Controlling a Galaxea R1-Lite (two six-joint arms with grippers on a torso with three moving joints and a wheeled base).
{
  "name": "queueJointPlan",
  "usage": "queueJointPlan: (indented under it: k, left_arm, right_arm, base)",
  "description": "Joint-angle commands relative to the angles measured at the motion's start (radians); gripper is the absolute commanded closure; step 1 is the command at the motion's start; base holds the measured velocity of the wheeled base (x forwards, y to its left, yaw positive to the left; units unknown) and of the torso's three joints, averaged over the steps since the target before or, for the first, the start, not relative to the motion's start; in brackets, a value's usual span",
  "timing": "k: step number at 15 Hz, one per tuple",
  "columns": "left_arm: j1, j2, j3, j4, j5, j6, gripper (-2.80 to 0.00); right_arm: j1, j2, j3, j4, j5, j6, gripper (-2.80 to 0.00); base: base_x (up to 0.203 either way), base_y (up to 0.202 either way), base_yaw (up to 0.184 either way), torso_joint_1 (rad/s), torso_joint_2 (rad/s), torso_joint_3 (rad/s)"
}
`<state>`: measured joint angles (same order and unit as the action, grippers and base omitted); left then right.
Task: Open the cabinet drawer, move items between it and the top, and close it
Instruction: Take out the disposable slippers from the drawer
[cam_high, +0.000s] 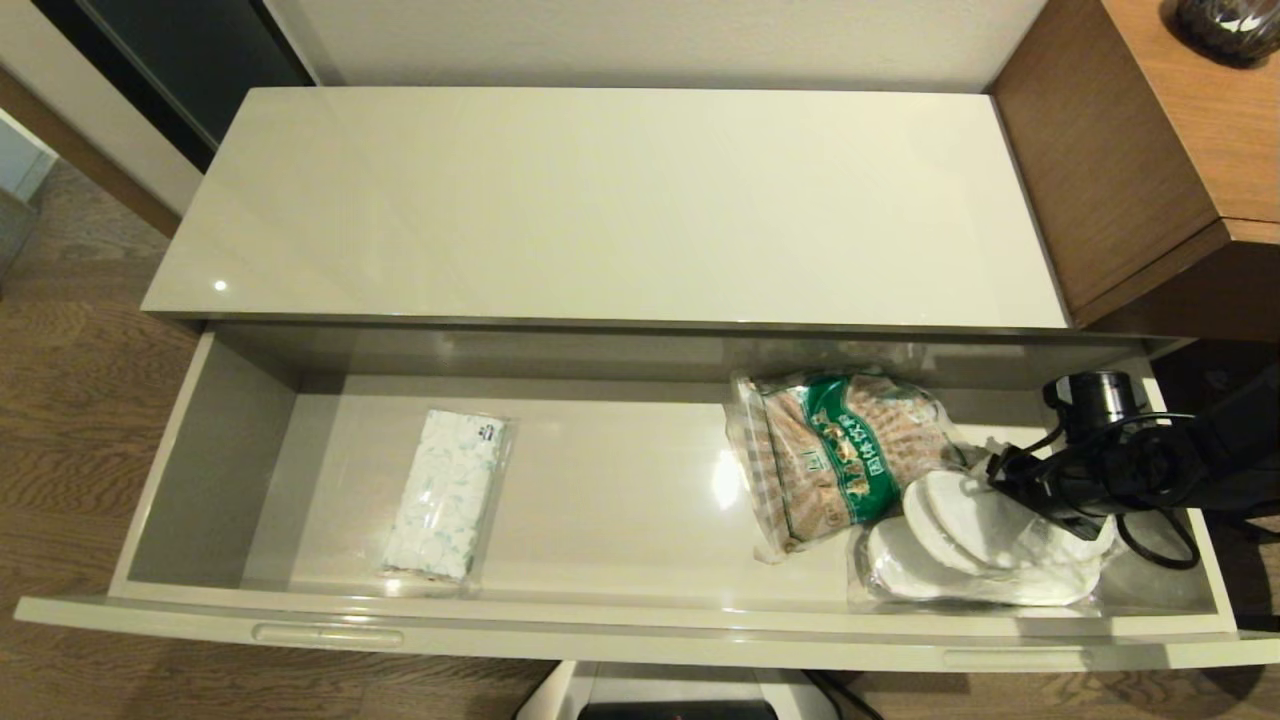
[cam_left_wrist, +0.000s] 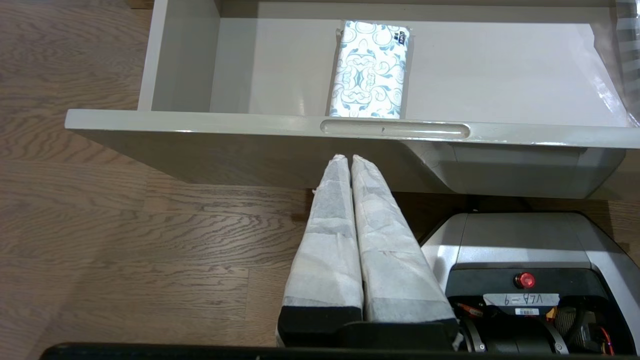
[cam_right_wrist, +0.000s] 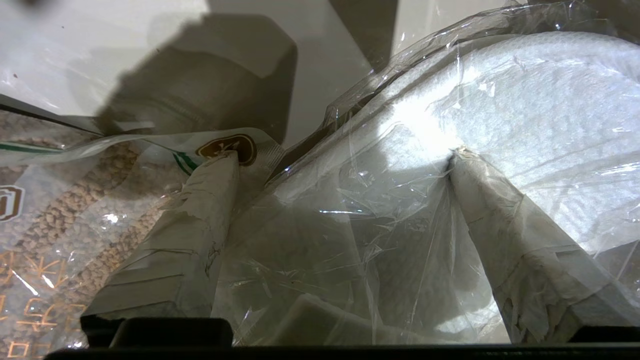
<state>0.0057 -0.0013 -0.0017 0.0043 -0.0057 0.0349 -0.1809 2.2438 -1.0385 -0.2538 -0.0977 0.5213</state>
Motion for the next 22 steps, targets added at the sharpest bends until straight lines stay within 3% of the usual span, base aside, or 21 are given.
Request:
queueJointPlan:
  k: [1,2,10,15,22]
  left_arm:
    - [0.0,0.001,0.0,0.0,-0.002,0.0,0.0]
    - [0.0,0.001,0.0,0.0,-0.002,0.0,0.0]
    - [0.0,0.001,0.0,0.0,0.0,0.0,0.0]
    - [0.0,0.001,0.0,0.0,0.0,0.0,0.0]
    - [0.0,0.001,0.0,0.0,0.0,0.0,0.0]
  right_arm:
    - [0.003,0.007,0.012,0.003,0.006,-0.002,-2.8]
    - [0.004,0.007,0.014,0.004,0.006,-0.004,0.0]
    - [0.056,-0.128,0.043,0.057,0.095,0.003,0.0]
    - [0.118,-0.347,0.032,0.205,0.19,0.033,0.0]
    - [0.132,-0.52,-0.041,0.393,0.2,0.063,0.0]
  base:
    - [0.0,0.0,0.0,0.0,0.0,0.0]
    - [0.0,0.0,0.0,0.0,0.0,0.0]
    - [0.0,0.0,0.0,0.0,0.0,0.0]
    - [0.0,0.0,0.0,0.0,0.0,0.0]
    - [0.0,0.0,0.0,0.0,0.0,0.0]
